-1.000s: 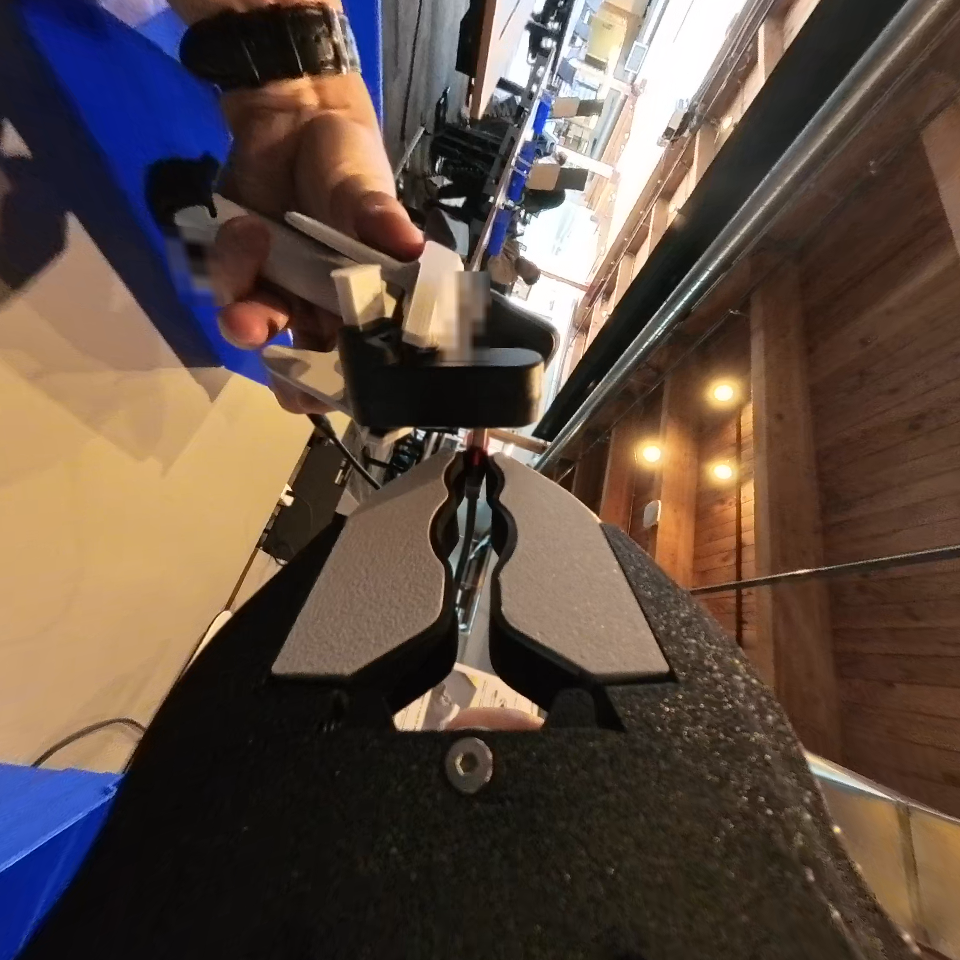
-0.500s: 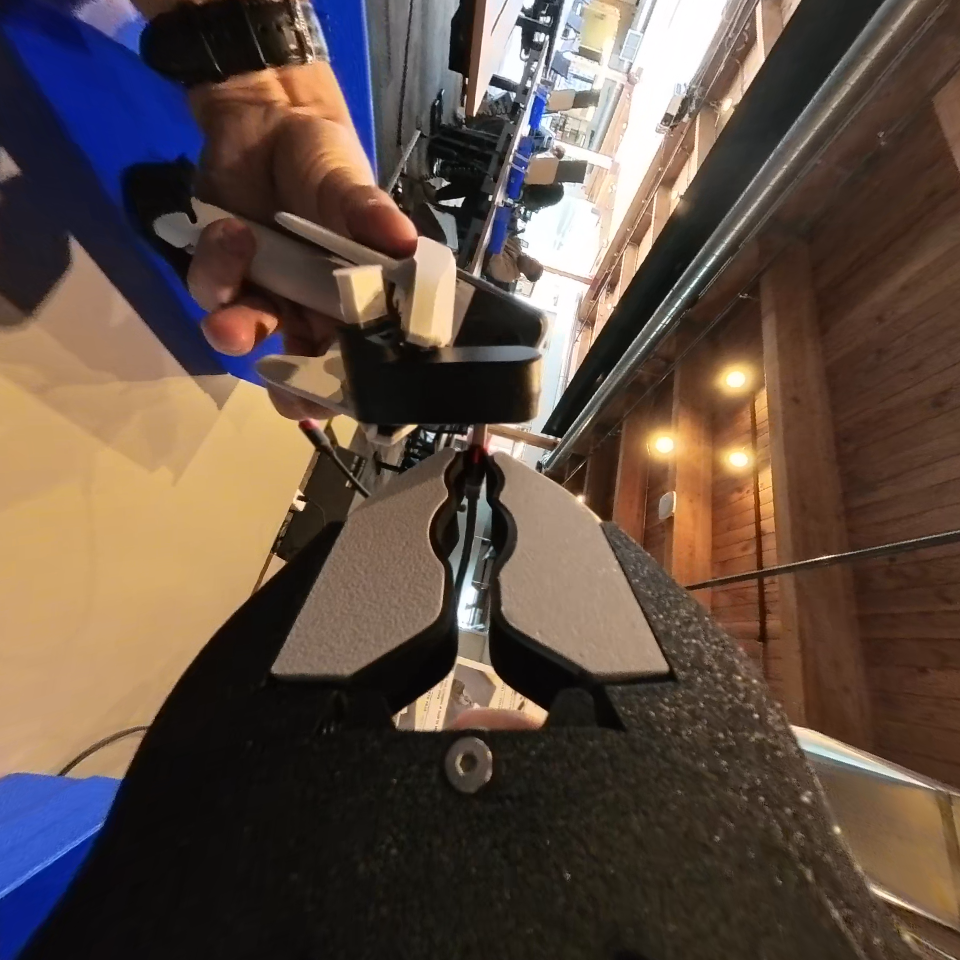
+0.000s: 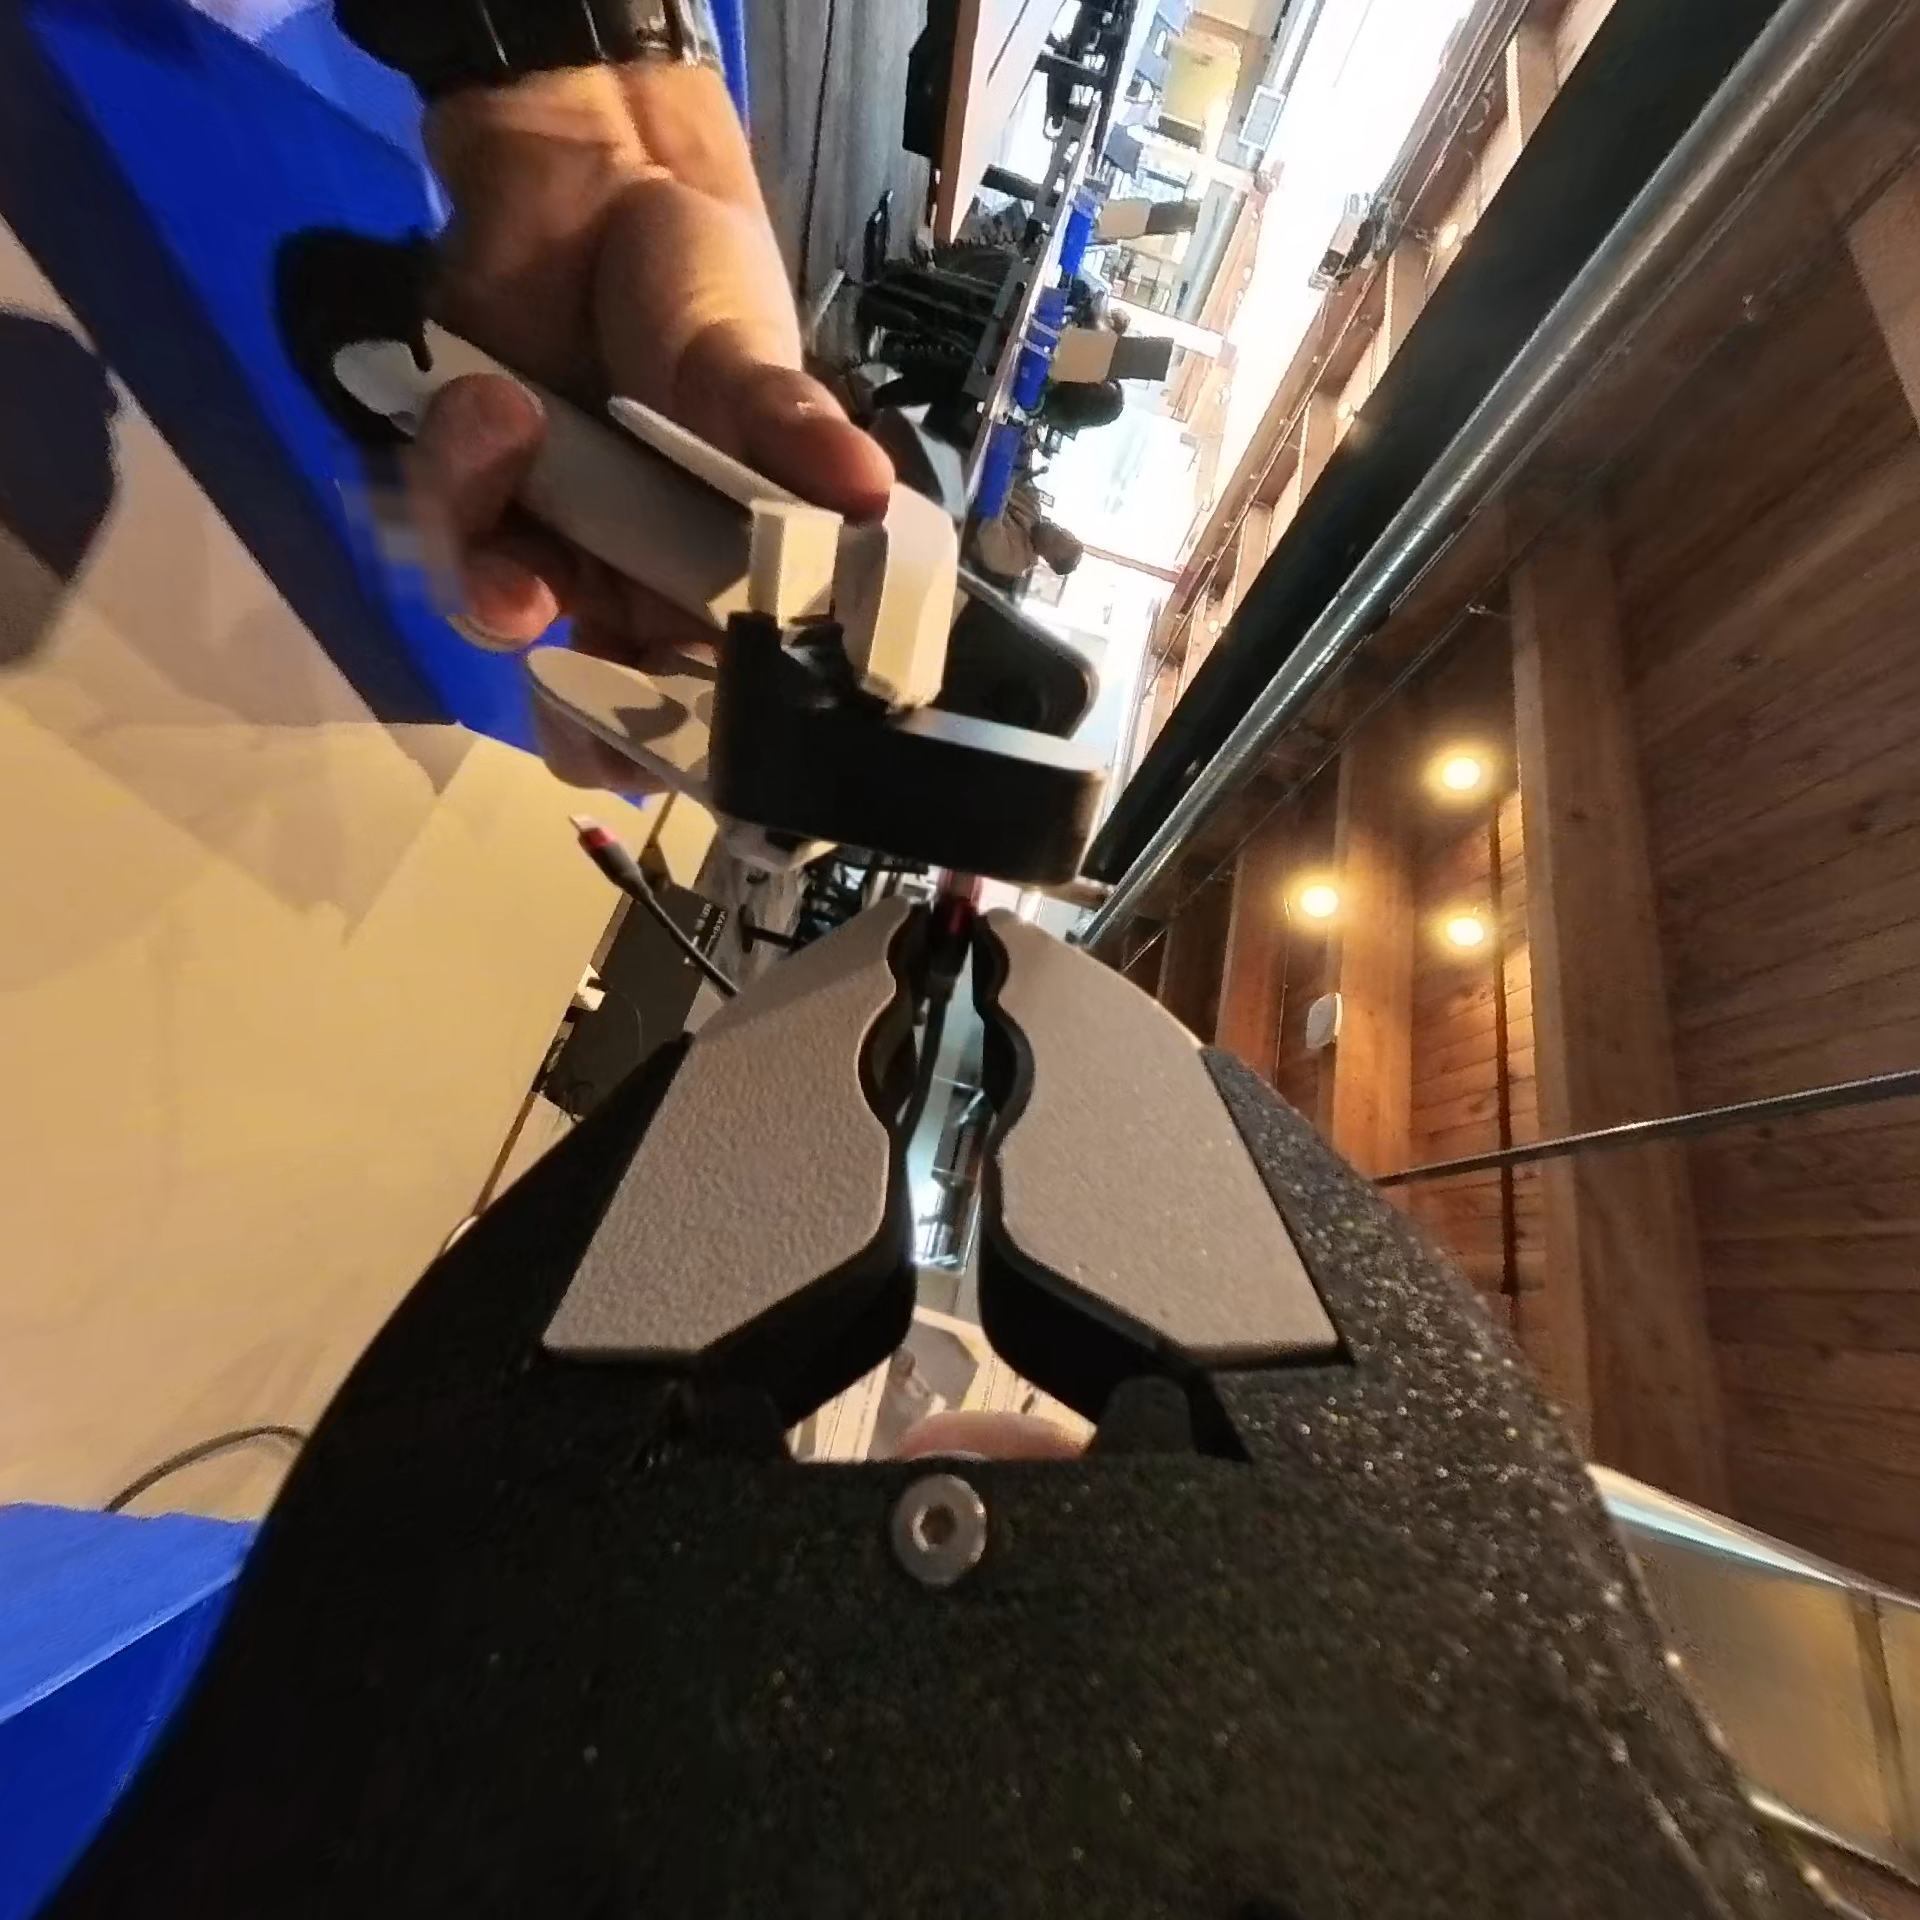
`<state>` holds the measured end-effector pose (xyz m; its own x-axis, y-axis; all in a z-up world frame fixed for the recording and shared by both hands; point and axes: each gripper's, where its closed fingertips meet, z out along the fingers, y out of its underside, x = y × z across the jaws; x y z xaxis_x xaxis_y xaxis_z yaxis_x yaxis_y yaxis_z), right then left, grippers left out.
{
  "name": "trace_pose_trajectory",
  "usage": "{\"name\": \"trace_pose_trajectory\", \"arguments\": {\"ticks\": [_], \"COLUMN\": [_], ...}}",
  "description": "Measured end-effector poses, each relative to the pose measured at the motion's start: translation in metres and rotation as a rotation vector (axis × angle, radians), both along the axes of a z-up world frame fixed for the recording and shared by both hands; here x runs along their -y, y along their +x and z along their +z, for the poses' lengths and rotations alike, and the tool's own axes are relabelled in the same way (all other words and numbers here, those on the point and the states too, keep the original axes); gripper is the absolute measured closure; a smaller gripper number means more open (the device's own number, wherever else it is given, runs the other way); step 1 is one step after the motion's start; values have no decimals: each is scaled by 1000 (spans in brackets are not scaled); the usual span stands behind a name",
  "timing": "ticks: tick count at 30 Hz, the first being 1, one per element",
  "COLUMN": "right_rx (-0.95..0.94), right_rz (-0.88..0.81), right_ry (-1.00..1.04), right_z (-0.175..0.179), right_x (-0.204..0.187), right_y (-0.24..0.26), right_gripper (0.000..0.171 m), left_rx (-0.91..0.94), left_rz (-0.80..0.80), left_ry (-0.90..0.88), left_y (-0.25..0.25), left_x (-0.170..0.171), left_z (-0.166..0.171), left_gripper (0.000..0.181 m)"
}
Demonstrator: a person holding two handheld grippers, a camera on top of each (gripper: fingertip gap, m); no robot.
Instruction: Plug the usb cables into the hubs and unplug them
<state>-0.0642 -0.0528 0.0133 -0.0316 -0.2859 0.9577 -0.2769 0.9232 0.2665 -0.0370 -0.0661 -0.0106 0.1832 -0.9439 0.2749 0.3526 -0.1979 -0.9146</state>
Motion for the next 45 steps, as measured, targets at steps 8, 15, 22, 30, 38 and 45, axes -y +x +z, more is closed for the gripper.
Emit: {"name": "trace_pose_trajectory", "arguments": {"ticks": [8, 15, 22, 30, 38, 45], "right_rx": [-13, 10, 2, 35, 57, 54], "right_rz": [-16, -1, 10, 4, 9, 9], "right_ry": [-95, -180, -287, -236, -191, -176], "right_z": [1, 6, 18, 6, 0, -2], "right_x": [2, 5, 1, -4, 1, 0], "right_y": [-2, -3, -6, -13, -17, -19], "right_gripper": [166, 165, 135, 134, 147, 152], "left_rx": [5, 35, 104, 150, 155, 158], "left_rz": [3, -27, -68, -123, -114, -115], "left_ry": [22, 58, 66, 40, 30, 32], "left_y": [0, -2, -11, -15, -15, -16], "left_x": [1, 7, 12, 14, 12, 14], "left_z": [1, 6, 8, 7, 6, 7], "left_gripper": [156, 157, 157, 157, 157, 157]}}
